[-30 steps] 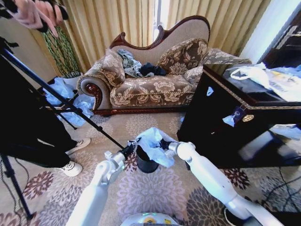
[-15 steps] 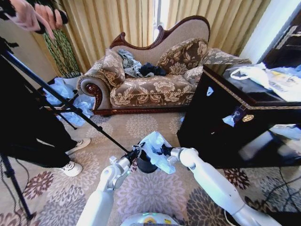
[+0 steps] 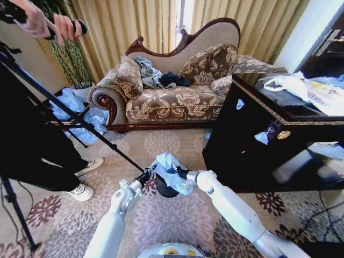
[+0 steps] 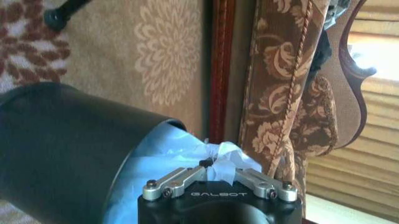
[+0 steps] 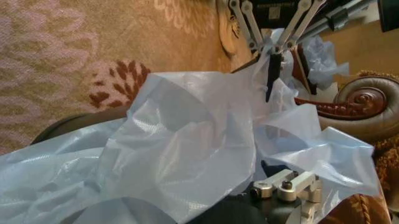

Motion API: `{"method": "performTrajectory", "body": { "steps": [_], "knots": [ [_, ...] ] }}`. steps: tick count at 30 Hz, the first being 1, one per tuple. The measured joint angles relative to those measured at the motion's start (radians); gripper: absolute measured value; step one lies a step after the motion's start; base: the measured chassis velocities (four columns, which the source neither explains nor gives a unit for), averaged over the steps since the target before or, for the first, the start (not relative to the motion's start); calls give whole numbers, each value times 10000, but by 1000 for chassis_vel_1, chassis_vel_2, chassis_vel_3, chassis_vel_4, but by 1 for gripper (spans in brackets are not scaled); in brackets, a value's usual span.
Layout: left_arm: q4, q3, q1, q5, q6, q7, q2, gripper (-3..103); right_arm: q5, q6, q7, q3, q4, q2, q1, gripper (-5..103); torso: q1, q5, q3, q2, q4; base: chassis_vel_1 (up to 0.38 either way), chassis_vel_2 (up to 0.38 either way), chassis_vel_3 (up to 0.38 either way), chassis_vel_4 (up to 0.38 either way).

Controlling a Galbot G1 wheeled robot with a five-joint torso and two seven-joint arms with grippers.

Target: Place a garbage bag over the trash bin.

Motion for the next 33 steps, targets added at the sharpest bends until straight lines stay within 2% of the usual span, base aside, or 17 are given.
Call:
{"method": "performTrajectory", "body": {
  "steps": [6, 15, 23, 33],
  "knots": [
    [234, -30, -70, 101, 5, 28, 146, 0, -6, -3, 27, -153, -185, 237, 46, 100, 0, -1, 0, 0, 0, 0, 0, 0, 0],
    [-372, -221, 345, -52, 62, 23, 499, 0, -273, 63, 66, -342, -677, 564, 388, 100, 0, 0, 0, 0, 0, 0, 0, 0, 0],
    [-563, -507, 547, -195, 134, 61, 870, 0, -122, -6, -57, -654, -669, 315, 1030, 100, 0, -1, 0, 0, 1, 0, 0, 0, 0],
    [-46, -231, 145, -43, 169, 292, 1165, 0, 220, -132, -374, -948, -683, -130, 1594, 100, 0, 1, 1, 0, 0, 0, 0, 0, 0]
  ]
}}
